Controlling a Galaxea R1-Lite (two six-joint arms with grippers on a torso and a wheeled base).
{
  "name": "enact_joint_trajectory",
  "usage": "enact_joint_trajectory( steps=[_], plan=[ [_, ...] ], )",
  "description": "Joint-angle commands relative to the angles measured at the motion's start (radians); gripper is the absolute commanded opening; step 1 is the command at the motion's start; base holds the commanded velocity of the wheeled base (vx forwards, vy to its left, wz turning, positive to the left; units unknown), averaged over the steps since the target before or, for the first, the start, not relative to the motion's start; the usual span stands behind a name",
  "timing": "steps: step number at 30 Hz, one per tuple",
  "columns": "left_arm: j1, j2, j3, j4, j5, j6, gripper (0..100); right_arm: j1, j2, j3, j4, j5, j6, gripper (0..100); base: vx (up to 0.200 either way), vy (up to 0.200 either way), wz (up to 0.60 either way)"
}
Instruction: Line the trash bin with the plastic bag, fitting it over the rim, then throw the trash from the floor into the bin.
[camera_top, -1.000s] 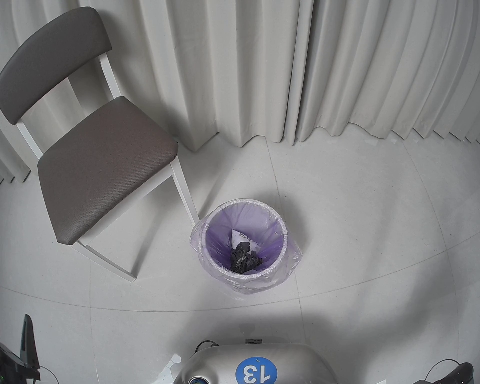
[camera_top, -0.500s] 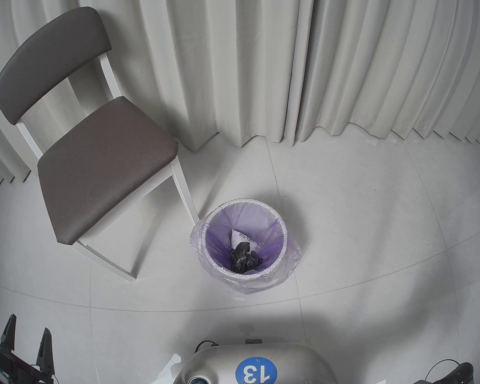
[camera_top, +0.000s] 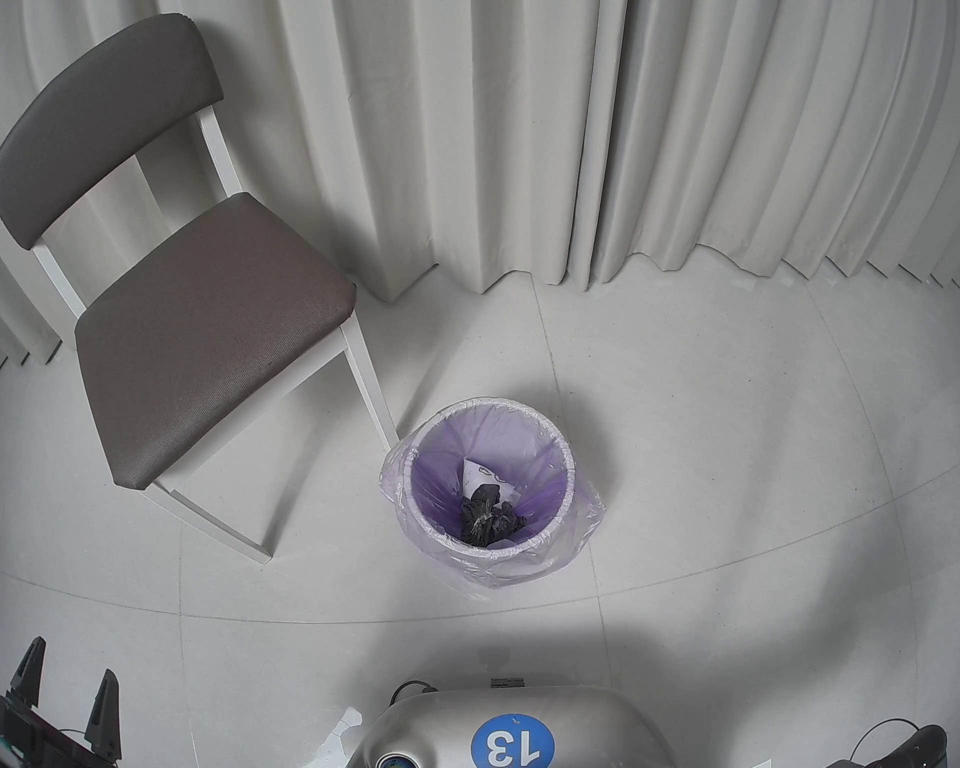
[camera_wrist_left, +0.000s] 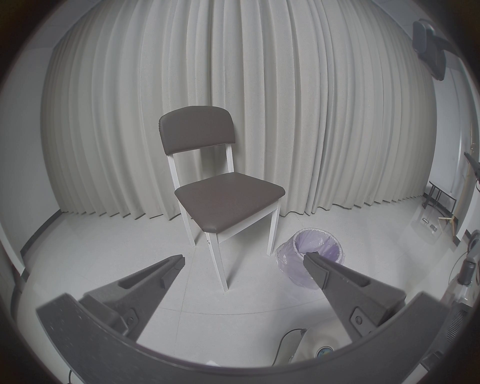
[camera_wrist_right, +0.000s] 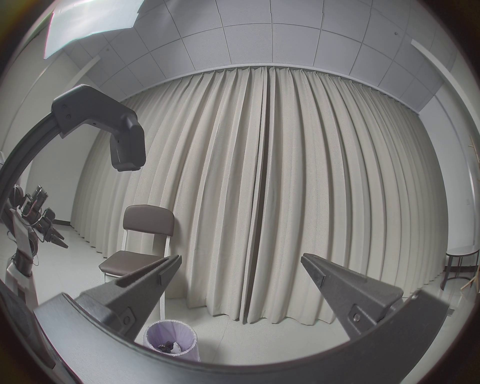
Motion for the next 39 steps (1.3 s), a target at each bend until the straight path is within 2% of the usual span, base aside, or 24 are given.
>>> enact_joint_trajectory(
  steps=[1, 19, 26, 29, 34, 39],
  plan=[
    [0.002, -0.016, 0.018, -0.002, 0.003, 0.009, 100, 0.000, -0.016, 0.041, -0.006, -0.003, 0.002, 100, 0.000, 0.000, 0.00],
    [0.000, -0.016, 0.018, 0.000, -0.003, 0.000, 100, 0.000, -0.016, 0.039, -0.010, -0.006, 0.000, 100, 0.000, 0.000, 0.00],
    [0.000, -0.016, 0.018, 0.000, -0.003, 0.000, 100, 0.000, -0.016, 0.042, 0.014, -0.048, -0.018, 100, 0.000, 0.000, 0.00],
    [0.000, -0.016, 0.018, -0.002, -0.003, 0.000, 100, 0.000, -0.016, 0.042, 0.074, -0.062, -0.017, 100, 0.000, 0.000, 0.00],
    [0.000, -0.016, 0.018, -0.002, -0.003, 0.000, 100, 0.002, -0.016, 0.042, 0.294, -0.066, -0.071, 100, 0.000, 0.000, 0.00],
    [0.000, -0.016, 0.018, 0.000, -0.003, 0.000, 100, 0.002, -0.016, 0.042, 0.427, -0.080, -0.049, 100, 0.000, 0.000, 0.00]
  ],
)
